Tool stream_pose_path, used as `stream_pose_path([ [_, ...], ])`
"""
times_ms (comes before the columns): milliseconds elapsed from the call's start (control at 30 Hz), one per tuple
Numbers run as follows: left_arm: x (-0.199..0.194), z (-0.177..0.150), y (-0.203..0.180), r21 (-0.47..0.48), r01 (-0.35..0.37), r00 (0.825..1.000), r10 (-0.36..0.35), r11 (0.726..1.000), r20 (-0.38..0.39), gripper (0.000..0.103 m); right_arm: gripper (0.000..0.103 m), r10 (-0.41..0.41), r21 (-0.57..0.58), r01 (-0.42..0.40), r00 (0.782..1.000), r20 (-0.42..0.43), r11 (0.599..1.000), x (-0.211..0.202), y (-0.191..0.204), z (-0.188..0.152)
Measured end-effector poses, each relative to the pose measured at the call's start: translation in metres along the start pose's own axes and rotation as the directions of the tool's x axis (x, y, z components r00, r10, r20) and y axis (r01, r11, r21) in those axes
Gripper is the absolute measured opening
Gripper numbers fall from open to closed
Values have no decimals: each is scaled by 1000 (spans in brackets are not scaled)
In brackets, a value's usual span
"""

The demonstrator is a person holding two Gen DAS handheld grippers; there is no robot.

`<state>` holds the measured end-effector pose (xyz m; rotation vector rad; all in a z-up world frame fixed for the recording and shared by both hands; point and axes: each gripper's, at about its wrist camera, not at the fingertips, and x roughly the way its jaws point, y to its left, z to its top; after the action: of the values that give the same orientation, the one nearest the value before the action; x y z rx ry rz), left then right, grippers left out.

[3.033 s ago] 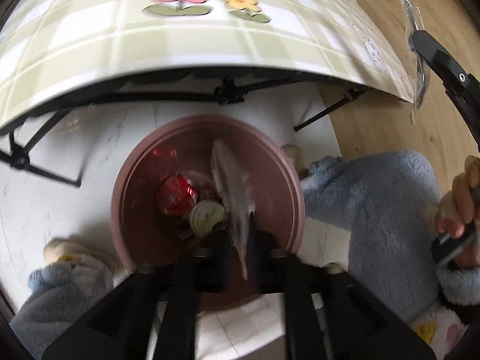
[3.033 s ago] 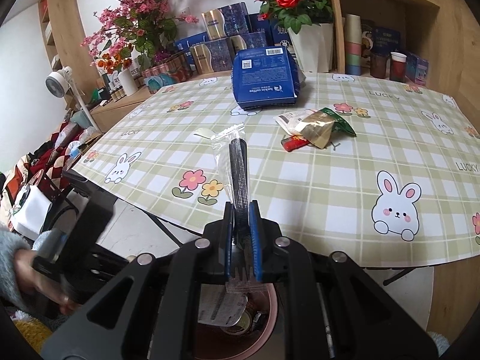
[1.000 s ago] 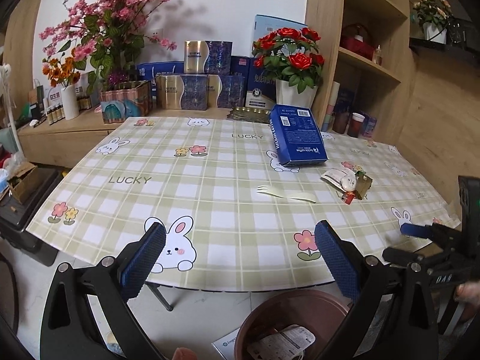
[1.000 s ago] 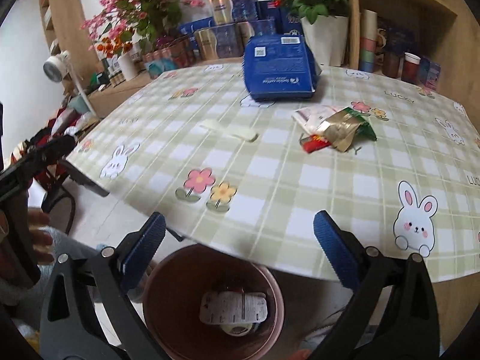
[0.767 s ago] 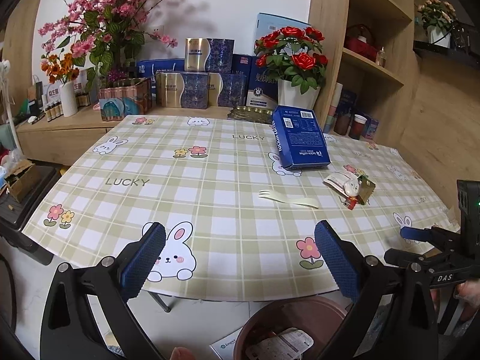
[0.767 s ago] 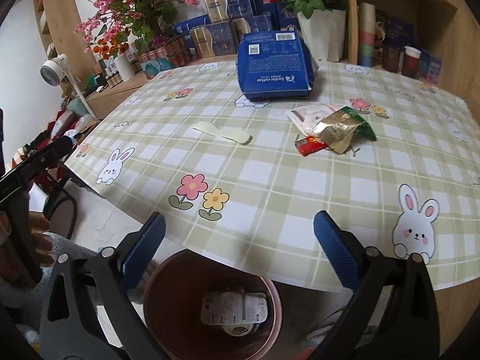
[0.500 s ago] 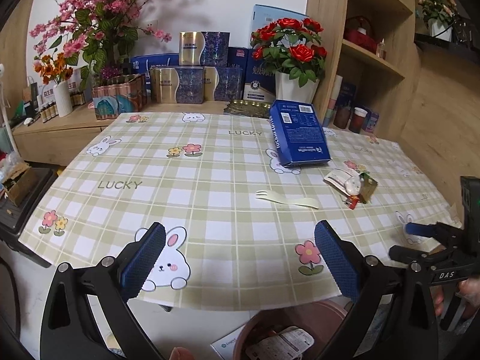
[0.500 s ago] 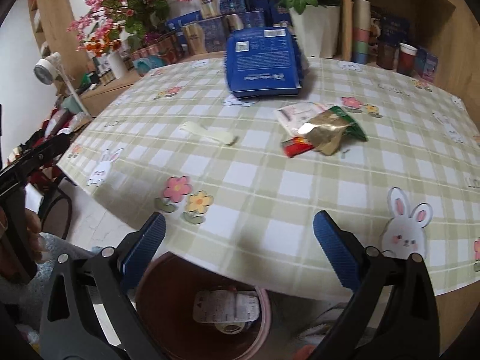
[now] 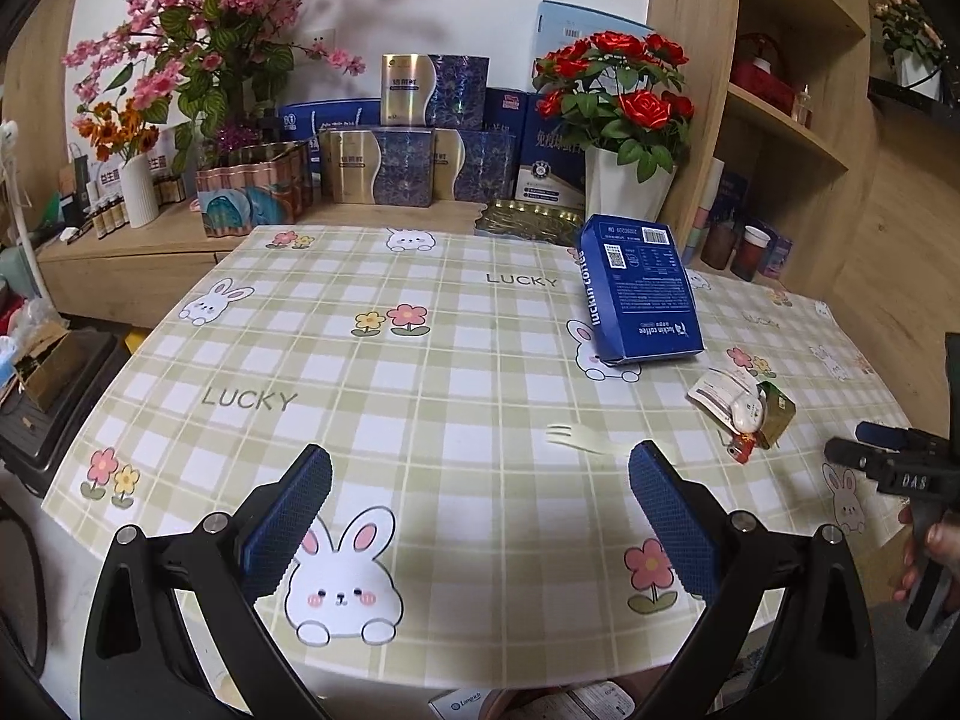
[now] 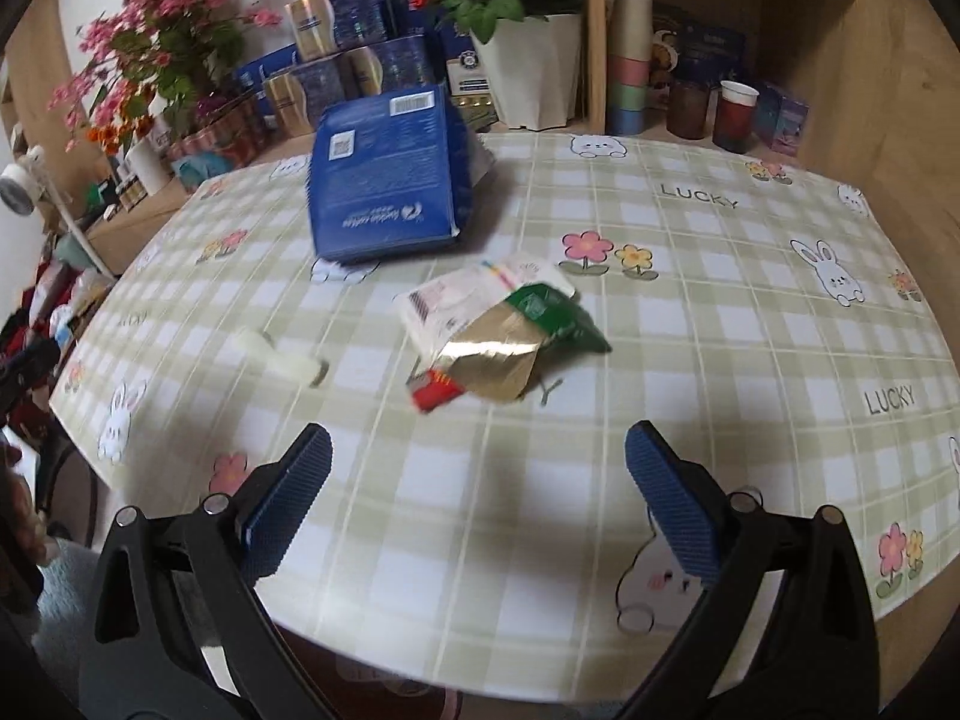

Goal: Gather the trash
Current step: 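Move both grippers back over the table toward the gold-and-green wrapper, then grasp the gold-and-green wrapper with the right gripper while the left gripper grasps the white paper cup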

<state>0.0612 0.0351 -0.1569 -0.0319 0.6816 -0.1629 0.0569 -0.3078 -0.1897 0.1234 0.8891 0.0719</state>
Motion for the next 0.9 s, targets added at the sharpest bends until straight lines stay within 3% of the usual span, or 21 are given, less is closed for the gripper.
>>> stream_pose_path([
  [100,11,8,-4,17,11,1000,-11,1000,-11,97,85,23,38,-23,1000,-14,999,12,-8,11],
  [300,32,17,-14,57,32,999,-30,998,-34,97,81,61,123,-54,997,-52,991,42,-19,28],
  [567,53,27,-30,105,56,997,-50,993,-59,97,75,114,307,-80,989,-95,948,83,-39,44],
  [633,57,28,-35,113,69,996,-61,991,-67,97,69,122,335,-81,987,-102,939,90,-42,46],
  [700,61,29,-38,120,80,995,-71,990,-75,97,47,135,367,-86,985,-108,926,94,-47,46],
  [733,63,29,-41,125,88,994,-78,988,-80,96,41,146,383,-94,983,-110,919,95,-49,45],
  [900,76,27,-58,151,129,987,-112,980,-114,85,36,170,399,-125,982,-80,908,88,-58,43],
])
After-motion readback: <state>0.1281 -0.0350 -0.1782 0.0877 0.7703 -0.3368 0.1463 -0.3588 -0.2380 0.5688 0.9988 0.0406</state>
